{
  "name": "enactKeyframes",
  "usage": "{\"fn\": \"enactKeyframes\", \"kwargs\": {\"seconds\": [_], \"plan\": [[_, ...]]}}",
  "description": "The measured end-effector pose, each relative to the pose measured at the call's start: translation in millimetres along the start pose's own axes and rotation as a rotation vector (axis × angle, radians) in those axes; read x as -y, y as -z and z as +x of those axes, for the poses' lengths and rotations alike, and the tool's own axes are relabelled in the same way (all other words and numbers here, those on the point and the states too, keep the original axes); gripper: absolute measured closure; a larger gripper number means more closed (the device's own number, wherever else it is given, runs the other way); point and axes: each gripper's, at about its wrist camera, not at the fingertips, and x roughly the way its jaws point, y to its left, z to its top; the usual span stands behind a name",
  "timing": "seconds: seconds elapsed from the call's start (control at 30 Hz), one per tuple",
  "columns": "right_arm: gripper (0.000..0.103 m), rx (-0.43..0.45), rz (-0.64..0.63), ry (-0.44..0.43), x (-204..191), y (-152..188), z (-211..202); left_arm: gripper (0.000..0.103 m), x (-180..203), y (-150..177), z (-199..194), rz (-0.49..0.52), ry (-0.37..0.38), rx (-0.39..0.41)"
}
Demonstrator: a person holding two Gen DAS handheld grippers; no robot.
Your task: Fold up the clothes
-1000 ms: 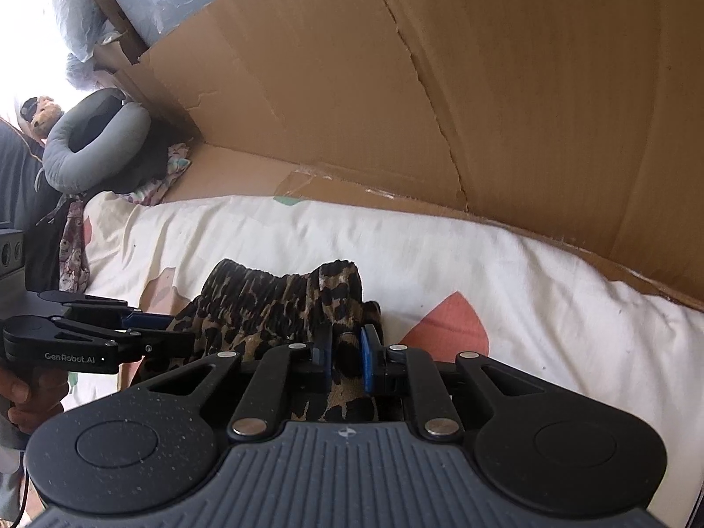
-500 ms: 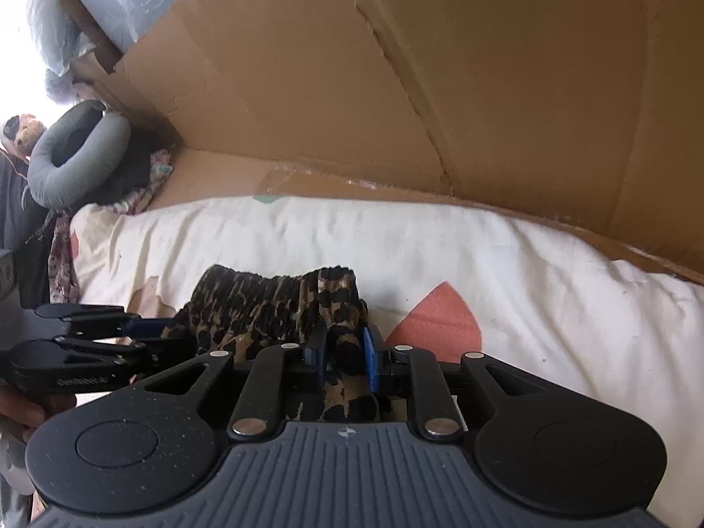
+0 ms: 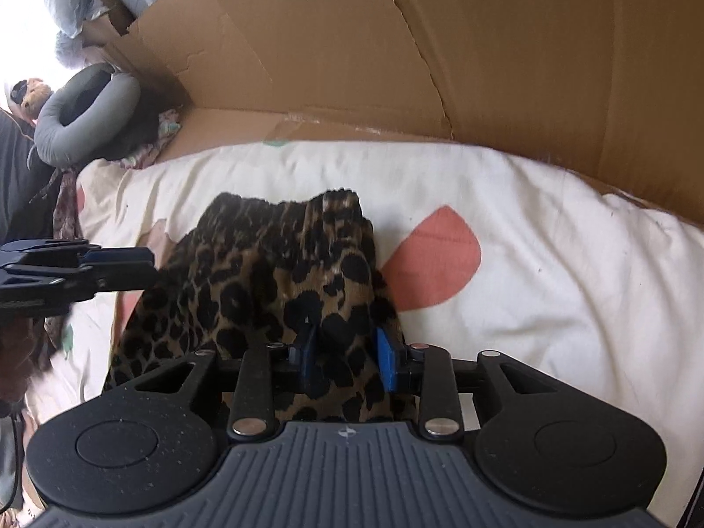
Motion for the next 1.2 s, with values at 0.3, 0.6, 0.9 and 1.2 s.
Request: {"fn": "enactKeyframes", "kwargs": {"seconds": [0.3, 0.6, 0.9, 1.2], "plan": [[0.098, 0.012, -0.01, 0.014, 6.2, -0.1, -0.6, 0.071, 33.3, 11.4, 15.7, 0.058, 0.069, -0.045], [0.094, 0.037, 0.091, -0.014, 20.2, 4.3, -10.4, 0.072, 43.0, 18.4, 33.1, 0.059, 0.088, -0.082], [0.093, 0.056, 0.132, -0.001, 32.2, 25.0, -44.6, 0.073, 47.0, 24.5, 49.8, 0.078, 0.062, -0.101], [0.072, 0.003, 0.19, -0.004, 39.8, 68.7, -70.5, 0.073, 53.0, 22.2, 71.7, 0.117, 0.021, -0.121]]}}
